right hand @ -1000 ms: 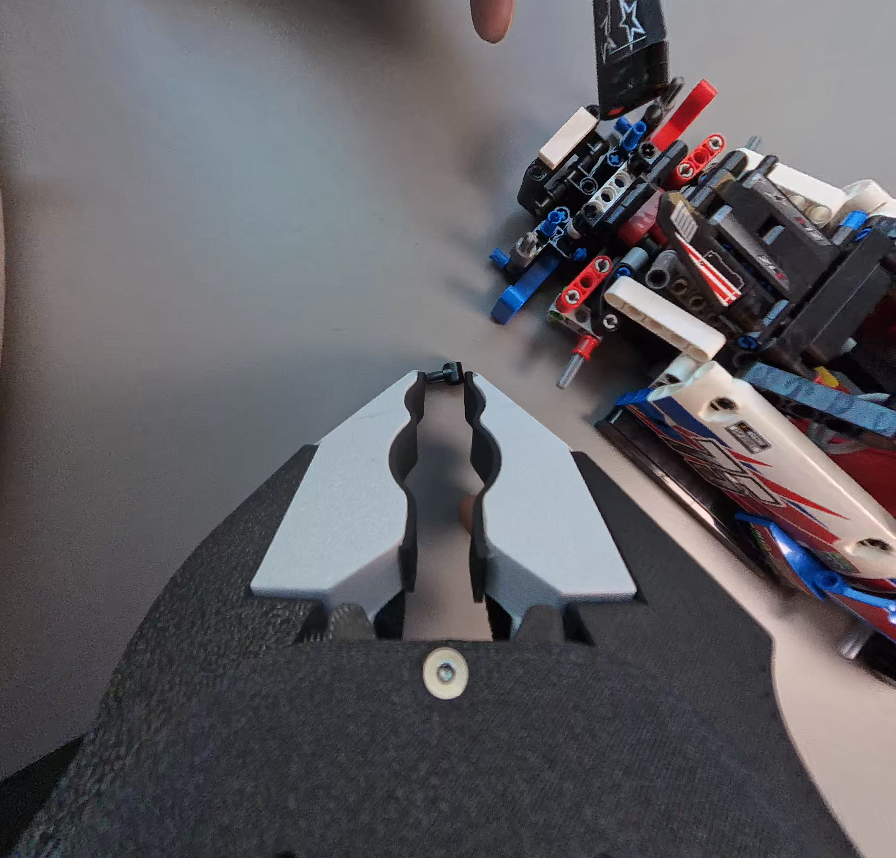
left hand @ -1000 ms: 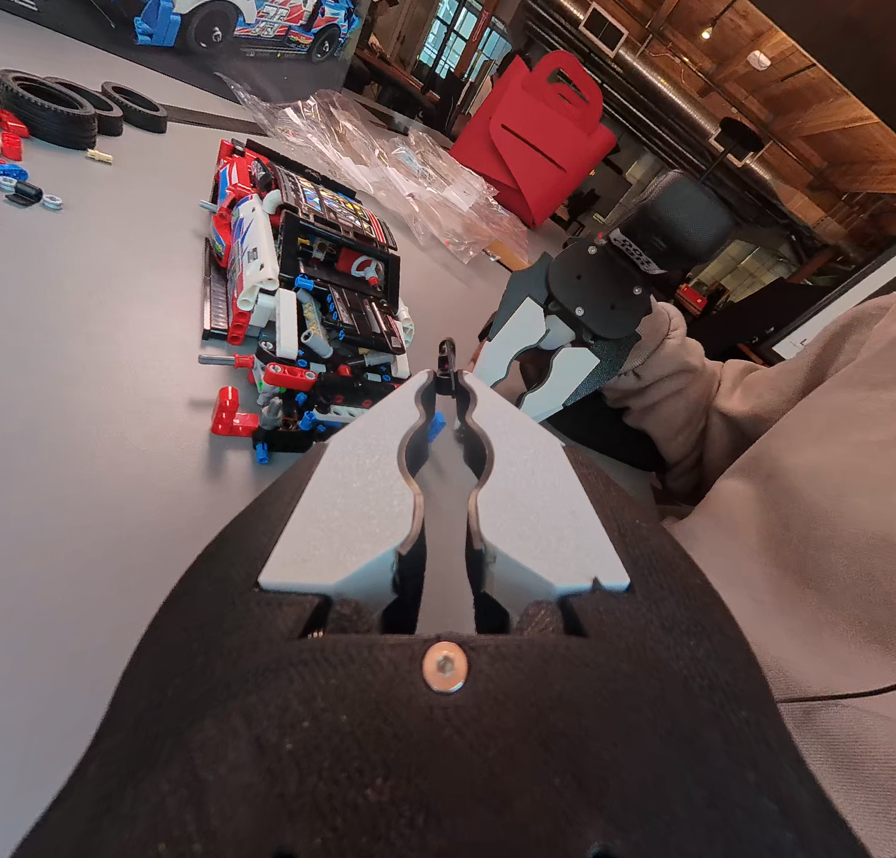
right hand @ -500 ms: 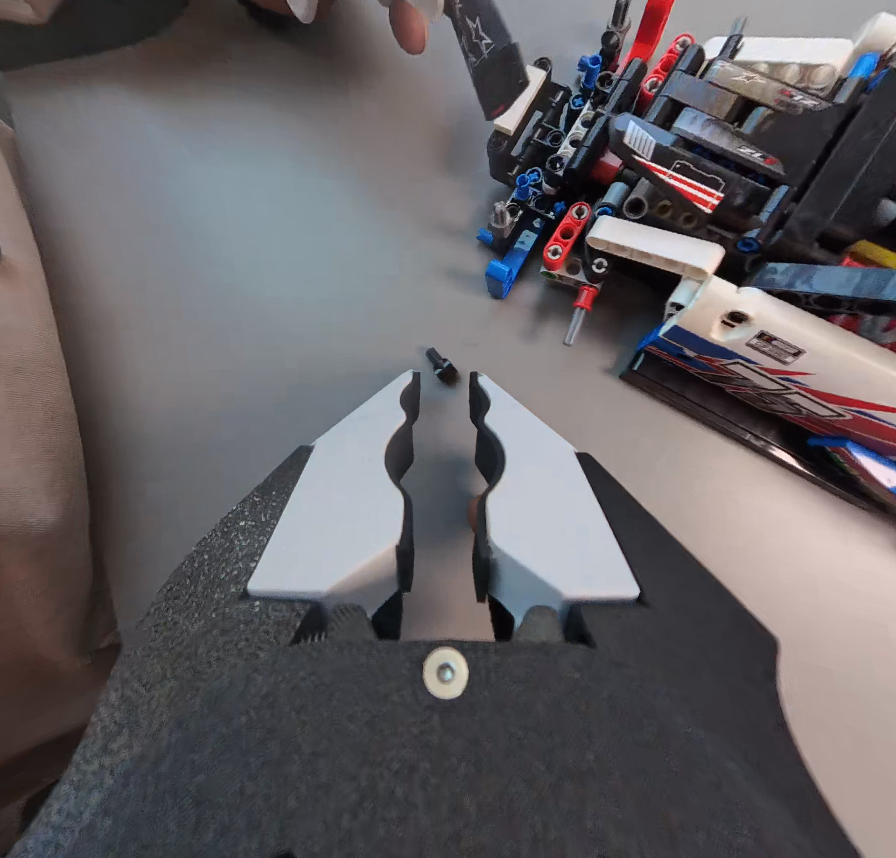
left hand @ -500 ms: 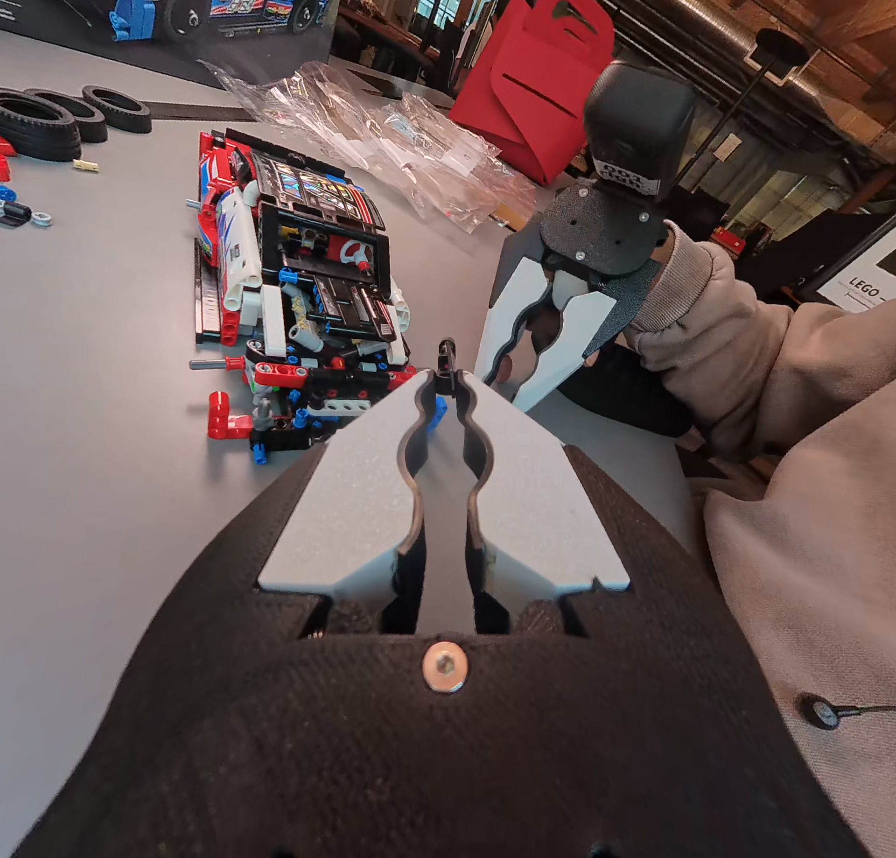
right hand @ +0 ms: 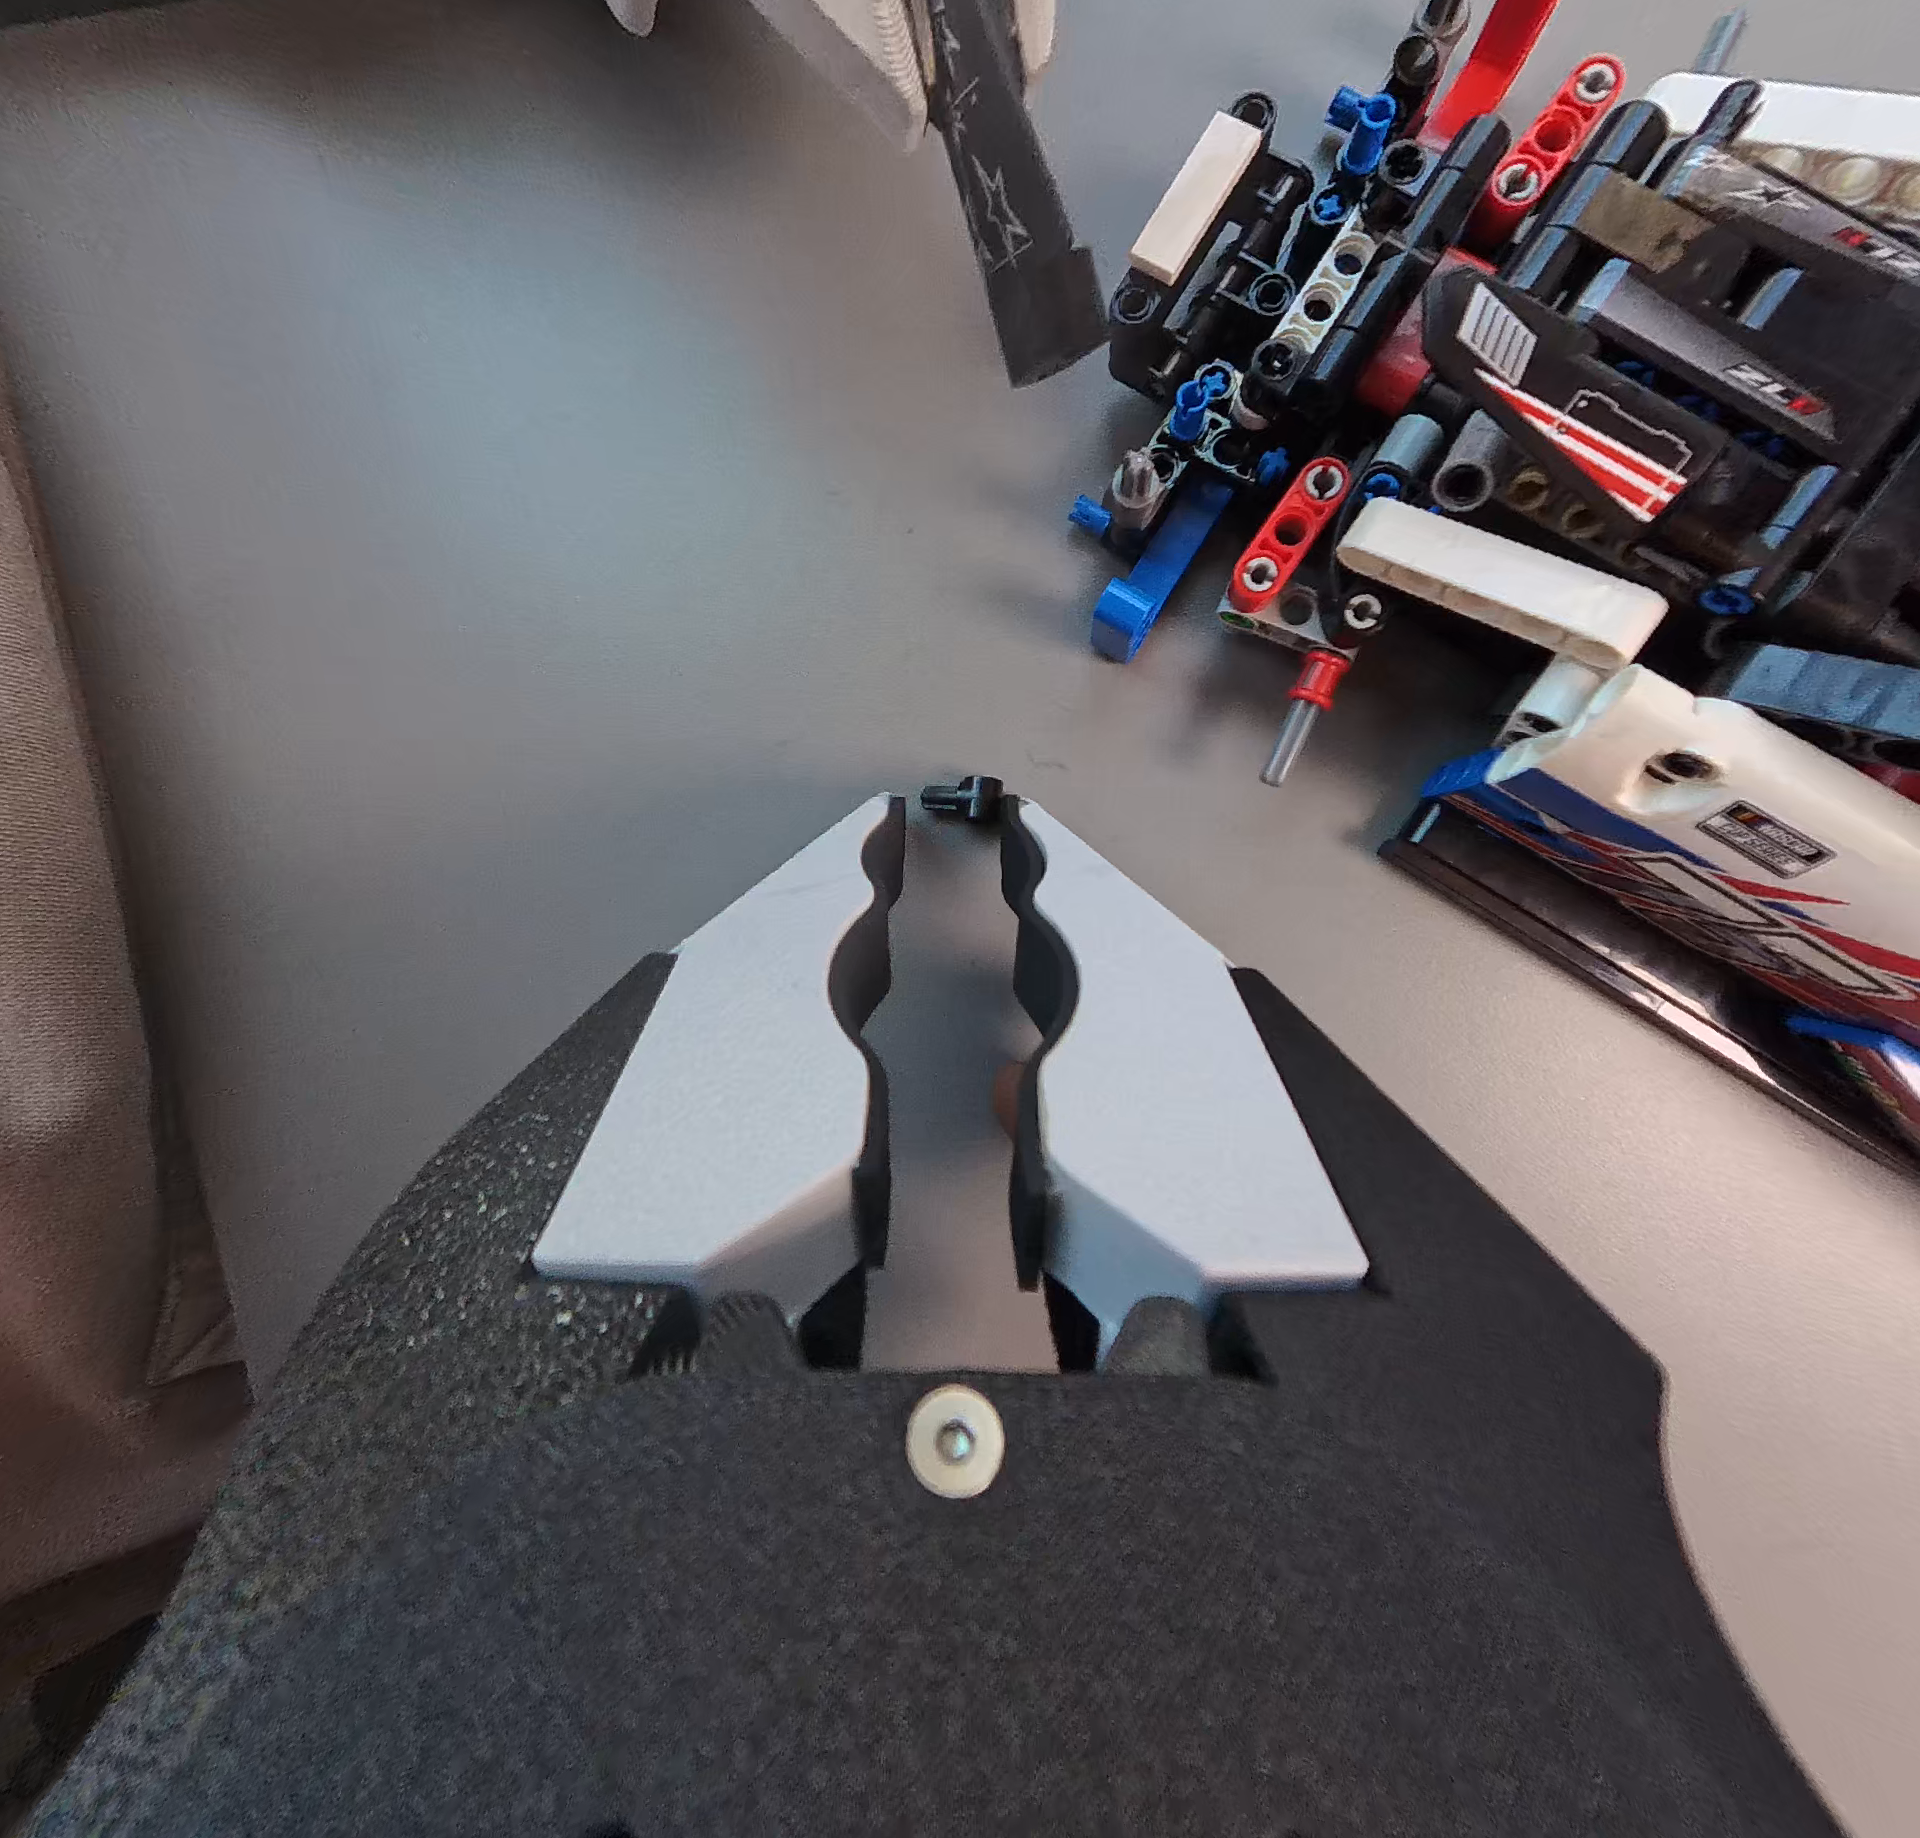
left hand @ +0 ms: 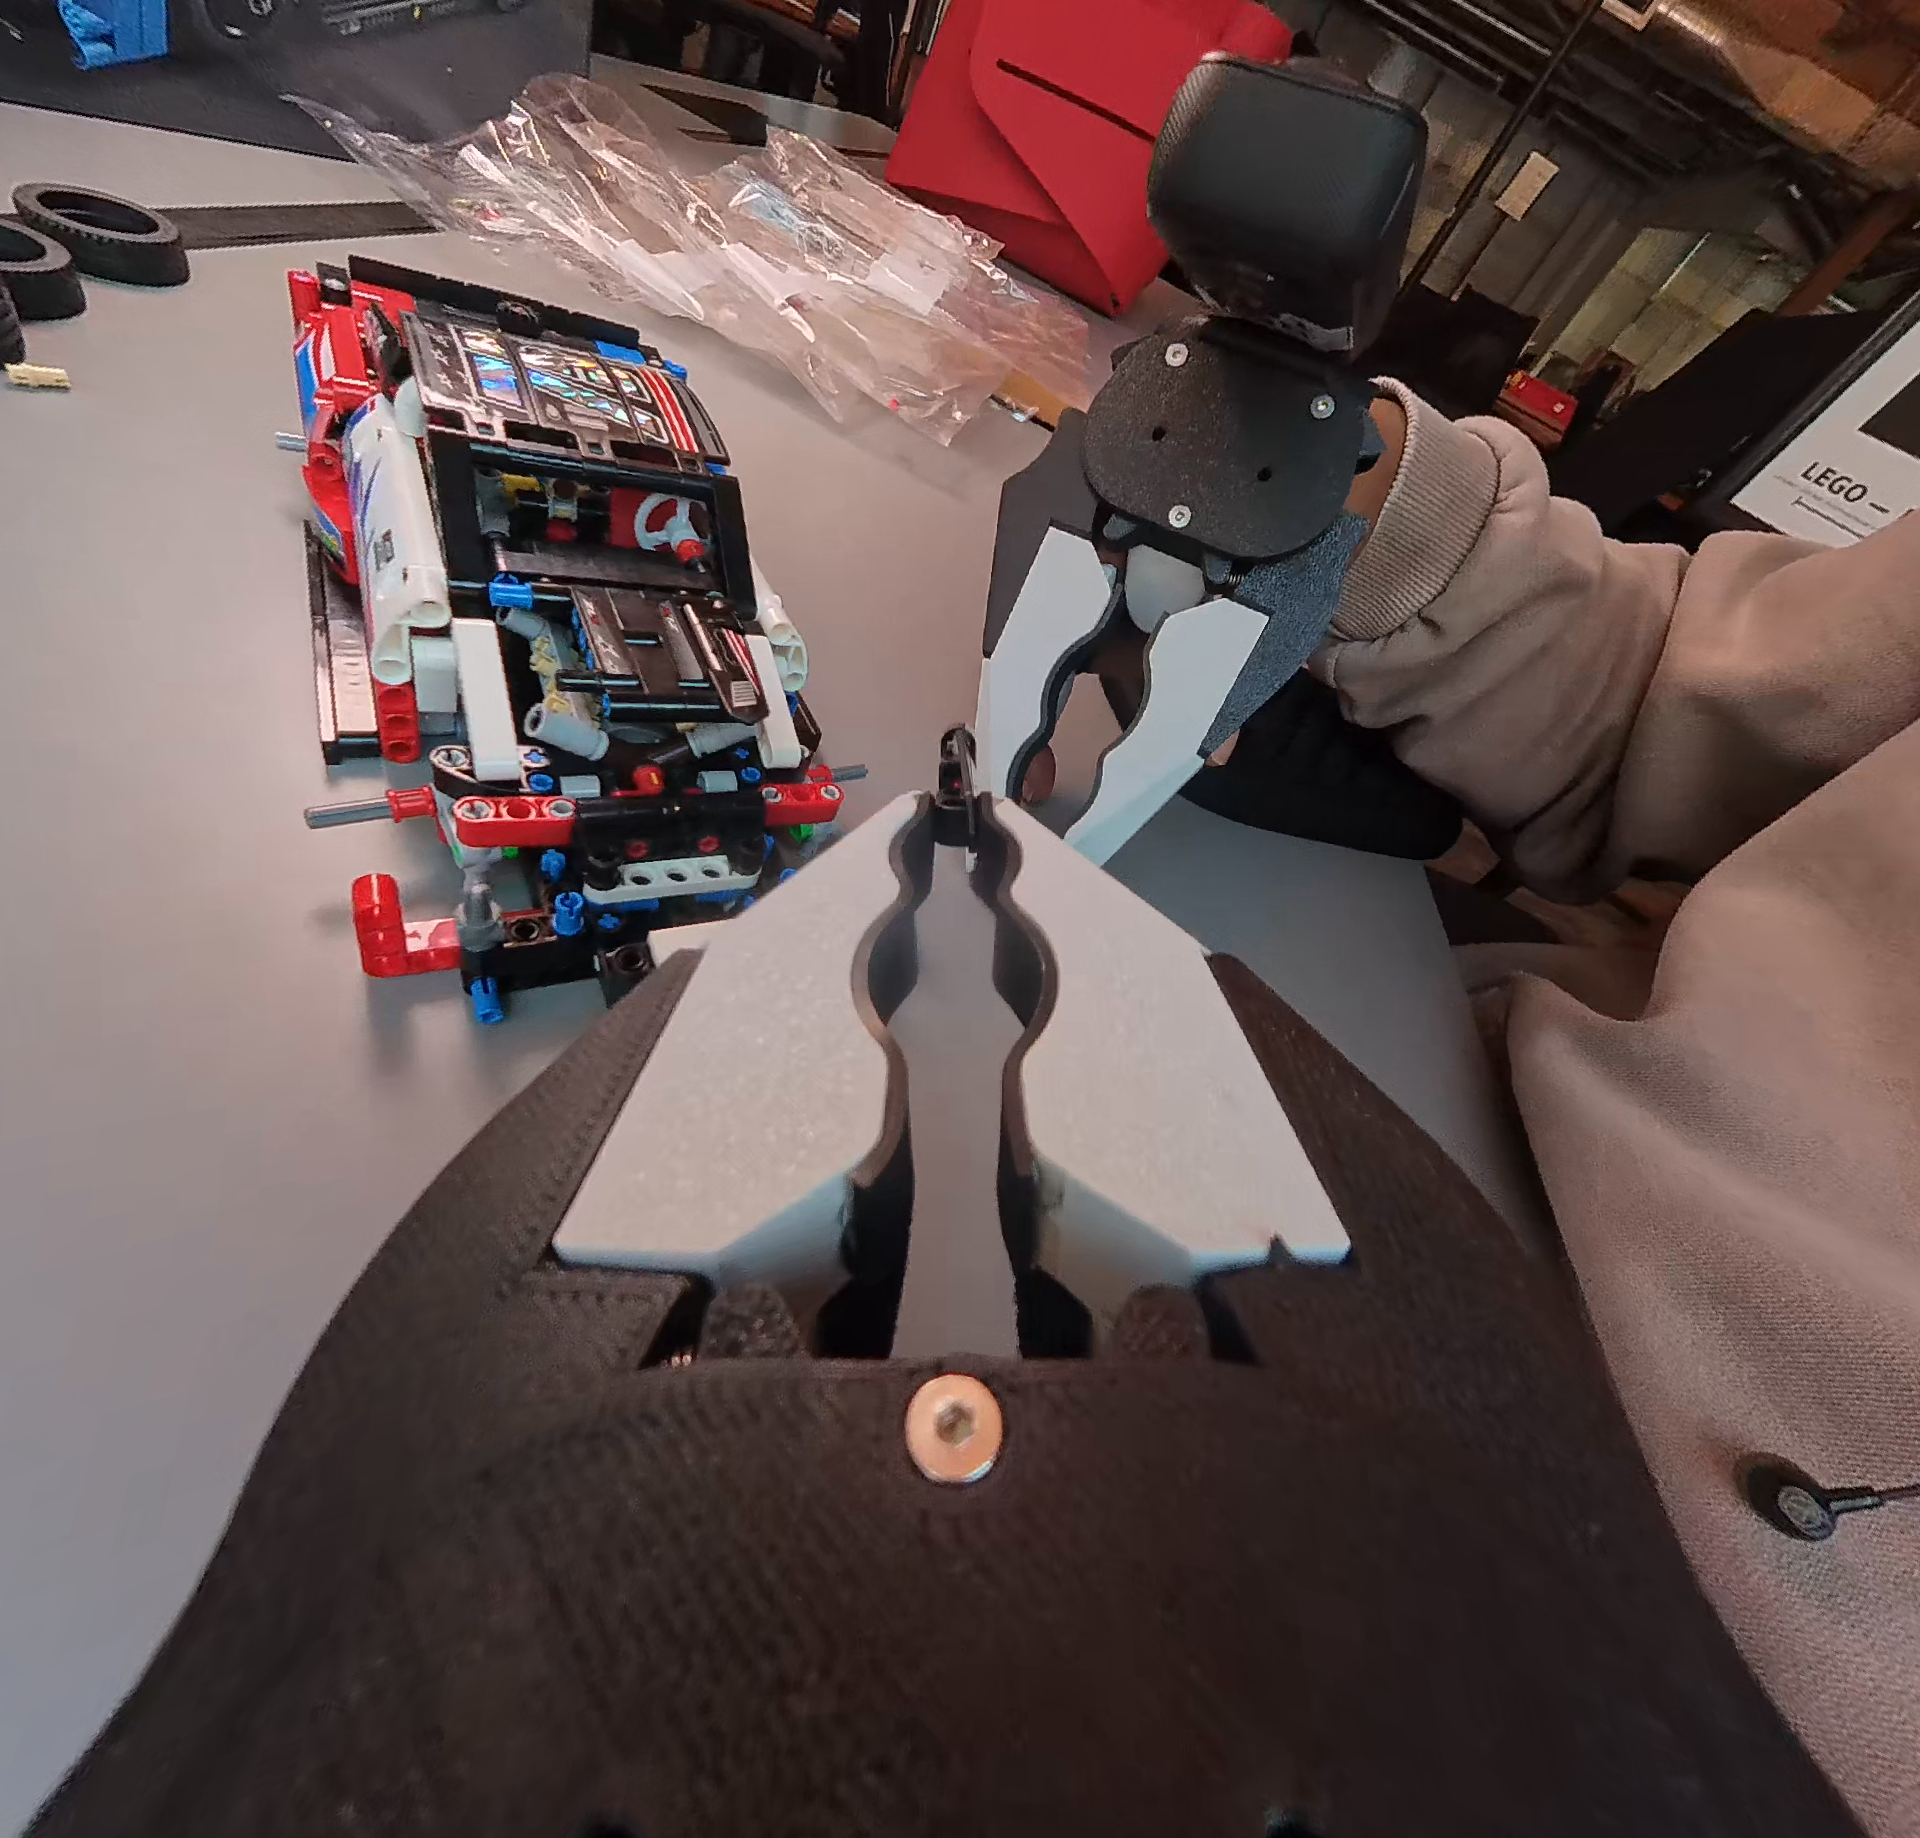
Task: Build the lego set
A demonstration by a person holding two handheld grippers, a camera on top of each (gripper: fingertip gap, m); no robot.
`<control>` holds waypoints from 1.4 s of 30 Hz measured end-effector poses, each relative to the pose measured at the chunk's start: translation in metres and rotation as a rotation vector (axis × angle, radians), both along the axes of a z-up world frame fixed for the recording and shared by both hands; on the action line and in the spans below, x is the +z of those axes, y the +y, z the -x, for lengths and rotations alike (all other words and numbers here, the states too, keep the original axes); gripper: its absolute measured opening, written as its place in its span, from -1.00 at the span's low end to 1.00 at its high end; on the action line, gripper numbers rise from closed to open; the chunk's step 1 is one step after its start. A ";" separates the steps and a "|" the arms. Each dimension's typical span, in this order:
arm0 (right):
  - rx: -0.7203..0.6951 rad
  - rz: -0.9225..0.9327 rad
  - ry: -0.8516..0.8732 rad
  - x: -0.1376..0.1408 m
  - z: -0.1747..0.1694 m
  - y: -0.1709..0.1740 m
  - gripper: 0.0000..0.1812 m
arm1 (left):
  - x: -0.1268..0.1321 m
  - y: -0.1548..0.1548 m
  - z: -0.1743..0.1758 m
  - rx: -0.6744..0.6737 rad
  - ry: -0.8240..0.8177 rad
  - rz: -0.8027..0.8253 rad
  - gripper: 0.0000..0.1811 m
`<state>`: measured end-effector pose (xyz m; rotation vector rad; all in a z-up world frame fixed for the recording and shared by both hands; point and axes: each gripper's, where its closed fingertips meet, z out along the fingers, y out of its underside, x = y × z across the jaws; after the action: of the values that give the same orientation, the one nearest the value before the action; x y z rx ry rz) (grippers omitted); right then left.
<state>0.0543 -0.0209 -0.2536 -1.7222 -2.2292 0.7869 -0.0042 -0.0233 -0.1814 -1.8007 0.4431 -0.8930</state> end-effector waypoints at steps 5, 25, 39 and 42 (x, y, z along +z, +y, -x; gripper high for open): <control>-0.012 0.075 -0.038 0.000 0.001 0.002 -0.90 | -0.005 -0.002 -0.005 -0.018 0.042 -0.004 -0.94; -0.073 0.143 0.487 0.061 0.037 0.007 -0.93 | 0.037 -0.009 0.000 -0.058 -0.215 -0.104 -0.94; -0.371 0.164 1.067 0.181 0.074 0.011 -0.93 | 0.098 -0.024 0.043 -0.051 -0.651 -0.324 -0.94; -0.384 0.096 1.087 0.186 0.077 0.005 -0.93 | 0.099 -0.024 0.043 -0.056 -0.667 -0.332 -0.94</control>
<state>-0.0226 -0.0158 -0.0674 -1.1968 -1.1125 1.3039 -0.0471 -0.0476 -0.0824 -1.1086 0.1923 -1.3042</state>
